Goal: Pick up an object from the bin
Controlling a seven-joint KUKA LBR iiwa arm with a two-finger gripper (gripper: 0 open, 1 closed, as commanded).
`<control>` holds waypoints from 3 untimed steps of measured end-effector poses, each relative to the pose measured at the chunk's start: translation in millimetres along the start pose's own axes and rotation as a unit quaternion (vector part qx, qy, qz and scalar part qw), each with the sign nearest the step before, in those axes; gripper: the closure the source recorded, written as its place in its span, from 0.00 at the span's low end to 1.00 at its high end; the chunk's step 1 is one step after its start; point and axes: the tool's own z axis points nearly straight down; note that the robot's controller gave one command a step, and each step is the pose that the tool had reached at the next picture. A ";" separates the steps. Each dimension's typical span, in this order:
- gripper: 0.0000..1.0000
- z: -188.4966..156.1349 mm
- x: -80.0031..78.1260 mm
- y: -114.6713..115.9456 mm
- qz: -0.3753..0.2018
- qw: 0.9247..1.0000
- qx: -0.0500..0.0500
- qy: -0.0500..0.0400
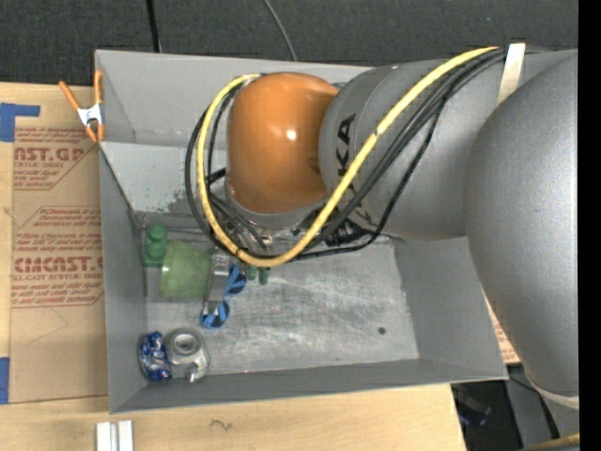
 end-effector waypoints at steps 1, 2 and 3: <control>1.00 0.0 0.0 0.0 0.000 1.000 0.000 0.000; 1.00 0.0 0.0 0.0 0.000 1.000 0.000 0.000; 1.00 0.0 0.0 0.0 0.000 1.000 0.000 0.000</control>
Offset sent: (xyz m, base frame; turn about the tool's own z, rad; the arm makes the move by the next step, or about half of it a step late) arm 0.0000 0.0000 0.0000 0.0000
